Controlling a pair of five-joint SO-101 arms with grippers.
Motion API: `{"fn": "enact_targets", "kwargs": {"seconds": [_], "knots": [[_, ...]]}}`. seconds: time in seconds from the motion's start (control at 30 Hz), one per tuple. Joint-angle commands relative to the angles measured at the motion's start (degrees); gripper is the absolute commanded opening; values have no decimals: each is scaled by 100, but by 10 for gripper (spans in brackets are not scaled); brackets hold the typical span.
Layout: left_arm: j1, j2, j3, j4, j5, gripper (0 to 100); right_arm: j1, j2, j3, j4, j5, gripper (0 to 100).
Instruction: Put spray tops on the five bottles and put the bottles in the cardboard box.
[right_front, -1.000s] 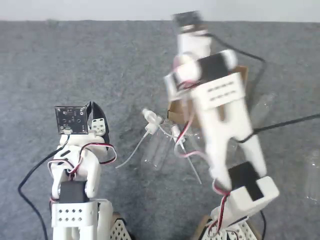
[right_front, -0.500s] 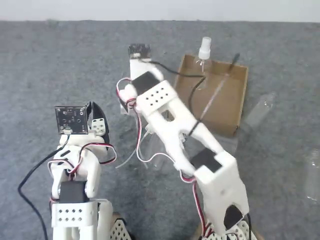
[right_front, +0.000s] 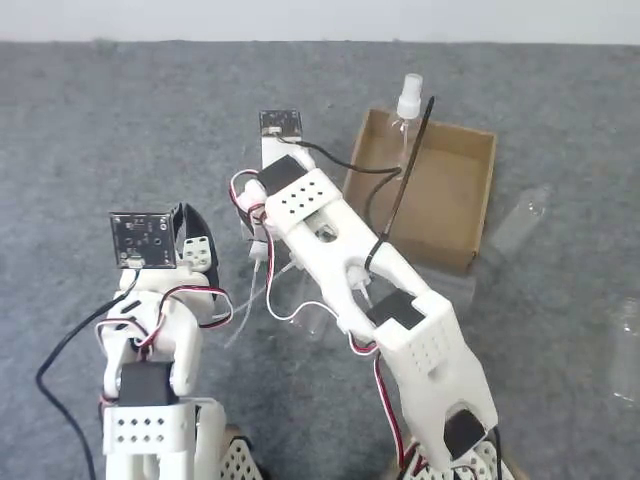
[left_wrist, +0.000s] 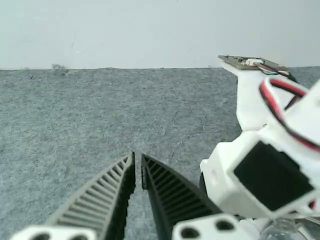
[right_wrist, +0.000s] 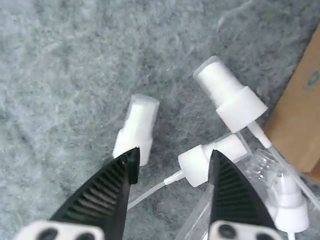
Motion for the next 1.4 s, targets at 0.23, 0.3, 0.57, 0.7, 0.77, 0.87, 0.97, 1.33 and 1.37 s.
{"fn": "enact_targets", "kwargs": {"seconds": [0.23,0.3,0.57,0.7,0.77,0.87,0.97,1.33,1.37], "knots": [[-18,-79,-40,-176,18,11,356,-1455,-1222,1833,1468,180],[-18,-79,-40,-176,18,11,391,-1727,-1301,2123,1943,181],[-9,-79,-40,-176,18,11,1147,-3143,-756,2352,3420,180],[-9,-79,-40,-176,18,11,2000,-4163,-79,2360,3587,180],[-9,-79,-40,-176,18,11,2448,-4708,396,2360,3912,180],[-9,-79,-40,-176,18,11,3248,-5402,1152,2352,4510,184],[0,-79,-40,-176,18,11,4233,-5859,1881,2334,5108,184],[0,-79,-40,-176,26,11,6923,-6009,3930,1007,6171,184],[0,-79,-31,-176,26,11,7125,-6009,4132,796,6338,184]]}}
